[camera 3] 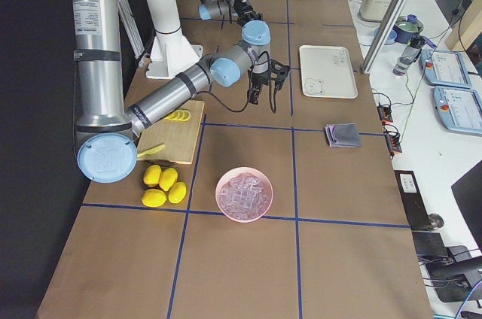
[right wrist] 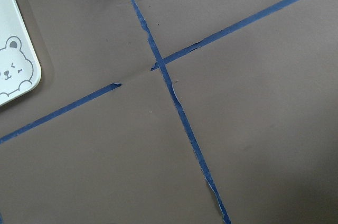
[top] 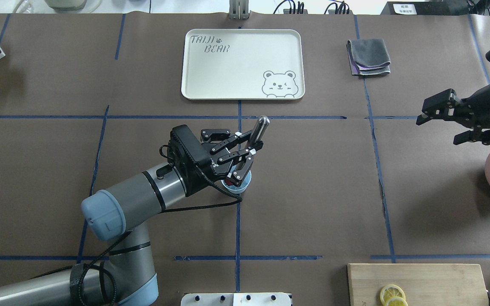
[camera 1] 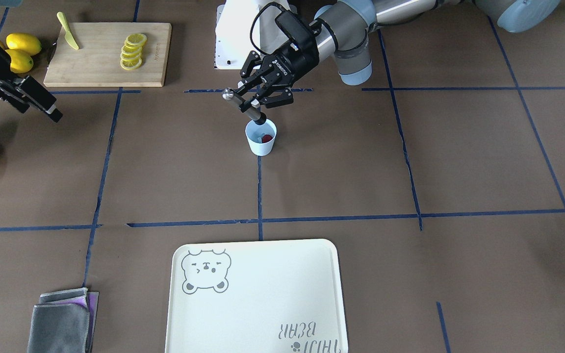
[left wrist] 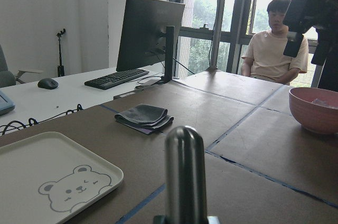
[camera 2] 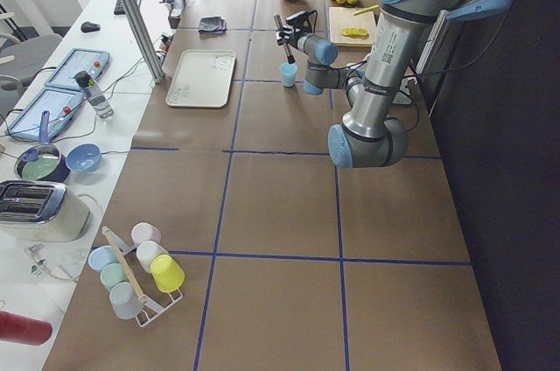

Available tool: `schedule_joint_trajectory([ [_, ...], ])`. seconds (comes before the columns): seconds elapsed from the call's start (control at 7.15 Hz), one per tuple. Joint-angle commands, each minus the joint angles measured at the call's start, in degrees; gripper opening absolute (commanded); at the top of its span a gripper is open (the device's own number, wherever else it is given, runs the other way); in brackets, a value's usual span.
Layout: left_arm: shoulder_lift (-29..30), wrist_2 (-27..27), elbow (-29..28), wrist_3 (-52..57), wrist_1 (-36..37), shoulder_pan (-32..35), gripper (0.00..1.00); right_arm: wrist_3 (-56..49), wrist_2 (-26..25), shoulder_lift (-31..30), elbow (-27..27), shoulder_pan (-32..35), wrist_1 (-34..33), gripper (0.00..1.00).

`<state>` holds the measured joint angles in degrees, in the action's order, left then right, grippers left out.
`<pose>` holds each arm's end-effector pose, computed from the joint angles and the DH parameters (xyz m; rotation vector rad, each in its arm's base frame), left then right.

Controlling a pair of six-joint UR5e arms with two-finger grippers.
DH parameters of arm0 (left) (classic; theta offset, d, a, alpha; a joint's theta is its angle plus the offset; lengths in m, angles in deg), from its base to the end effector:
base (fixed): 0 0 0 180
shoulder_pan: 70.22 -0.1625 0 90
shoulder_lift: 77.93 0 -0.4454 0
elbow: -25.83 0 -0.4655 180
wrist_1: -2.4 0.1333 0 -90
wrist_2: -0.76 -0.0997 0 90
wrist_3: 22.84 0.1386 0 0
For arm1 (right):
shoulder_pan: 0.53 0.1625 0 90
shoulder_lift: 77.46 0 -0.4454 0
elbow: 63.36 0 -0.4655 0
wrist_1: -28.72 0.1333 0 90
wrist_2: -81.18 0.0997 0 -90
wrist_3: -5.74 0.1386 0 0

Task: Mash ice and strawberries in cup
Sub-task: 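Press the muddler down into the cup with the left gripper, then lift the muddler out of the cup and withdraw the left gripper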

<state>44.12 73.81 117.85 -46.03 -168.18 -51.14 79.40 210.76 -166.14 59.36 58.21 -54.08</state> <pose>0.6056 -0.3933 0.1333 1.4877 1.3207 0.2440 -0.2425 -0.4861 0.3618 -0.1034 -0.9553 0.4345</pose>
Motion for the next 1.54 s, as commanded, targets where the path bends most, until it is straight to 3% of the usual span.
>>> schedule_joint_trajectory([
  [0.0, -0.3, -0.1, 12.1, -0.5, 20.4, 1.3, 0.0, 0.0, 0.0, 0.0, 0.0, 0.0, 0.1, 1.0],
  [0.14, -0.3, -0.6, 16.0, -0.9, 31.2, 3.0, 0.0, 0.1, 0.0, 0.0, 0.0, 0.0, 0.1, 1.0],
  [0.56, -1.3, 0.2, 18.4, -0.9, 46.0, 6.3, 0.0, 0.2, 0.0, 0.0, 0.0, 0.1, 0.1, 1.0],
  [0.7, -3.4, 3.3, 19.0, -1.0, 54.5, 8.6, 0.0, 0.2, 0.0, -0.2, 0.0, 0.1, 0.1, 1.0],
  [0.84, -7.4, 6.7, 24.7, -0.9, 68.2, 12.1, 0.0, 0.3, 0.0, -0.3, 0.0, 0.1, 0.1, 1.0],
  [1.12, -8.4, 23.7, 26.5, -1.0, 81.4, 25.4, 0.0, 0.8, -0.1, -0.3, 0.1, 0.1, 0.1, 1.0],
  [1.4, -15.8, 34.5, 24.5, -0.6, 83.9, 35.0, 0.0, 0.9, -0.2, -0.4, 0.4, 0.1, 0.1, 1.0],
])
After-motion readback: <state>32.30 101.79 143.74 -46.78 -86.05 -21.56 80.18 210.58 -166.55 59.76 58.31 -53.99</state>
